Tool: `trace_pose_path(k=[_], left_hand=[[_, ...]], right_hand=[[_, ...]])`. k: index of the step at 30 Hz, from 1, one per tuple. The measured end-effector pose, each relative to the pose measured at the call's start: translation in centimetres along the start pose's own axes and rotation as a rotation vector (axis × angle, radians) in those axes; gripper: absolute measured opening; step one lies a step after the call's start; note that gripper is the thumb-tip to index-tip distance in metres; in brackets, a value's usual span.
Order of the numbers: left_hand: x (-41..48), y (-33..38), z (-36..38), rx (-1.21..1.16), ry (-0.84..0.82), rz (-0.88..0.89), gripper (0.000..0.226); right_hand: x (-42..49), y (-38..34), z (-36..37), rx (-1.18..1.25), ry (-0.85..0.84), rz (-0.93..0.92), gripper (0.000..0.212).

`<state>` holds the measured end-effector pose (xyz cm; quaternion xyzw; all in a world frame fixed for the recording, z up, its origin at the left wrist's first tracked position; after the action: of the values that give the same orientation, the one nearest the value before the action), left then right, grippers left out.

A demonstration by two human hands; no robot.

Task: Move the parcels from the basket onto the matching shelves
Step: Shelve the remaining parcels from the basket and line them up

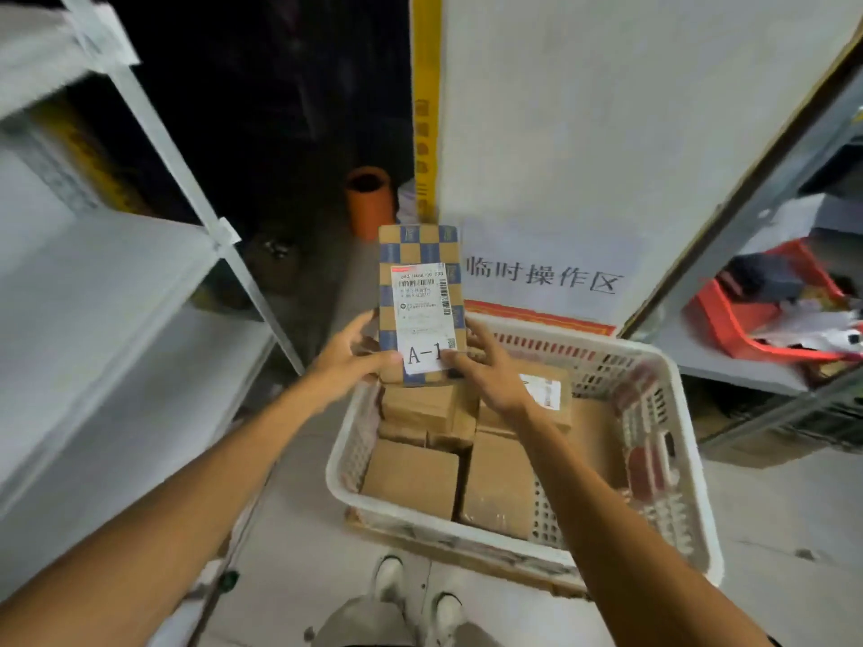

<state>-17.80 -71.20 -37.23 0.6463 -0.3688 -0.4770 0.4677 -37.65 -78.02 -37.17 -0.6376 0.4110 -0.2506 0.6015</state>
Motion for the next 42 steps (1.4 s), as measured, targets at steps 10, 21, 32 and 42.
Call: trace_pose_path(k=[10,21,32,42], left_hand=[[-17.0,0.0,-10.9,-0.105,0.581,0.082,0.07],[-39.3,7.6,-23.1,0.112,1.145,0.444,0.069],[-61.0,8.6,-31.0,0.195,1.495,0.564,0.063],[-73.5,6.1,-36.2,0.202,1.708,0.493,0.073]], right_hand=[[-0.1,-5.6,16.3,0.001,-0.453,-0.174,0.052],[-10.2,-21.8,35.6,0.112,-0.719,-0.645,0.058],[-27.3,-31.6,52.1,0.18,-0.914,-0.844,0.052],[-37.1,-33.5,64.3,0.181,-1.024,-0.907,0.041]])
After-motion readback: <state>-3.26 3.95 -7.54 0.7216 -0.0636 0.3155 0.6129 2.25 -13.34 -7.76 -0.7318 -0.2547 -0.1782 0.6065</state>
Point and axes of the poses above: each hand's wrist, its own x-axis towards the middle knuckle, its own z-axis out of the palm, y = z × x, the point moved 2 cm from there along x, towards the middle knuckle, and after that the axes turned 6 degrees about -x, right-handed, at the moved point
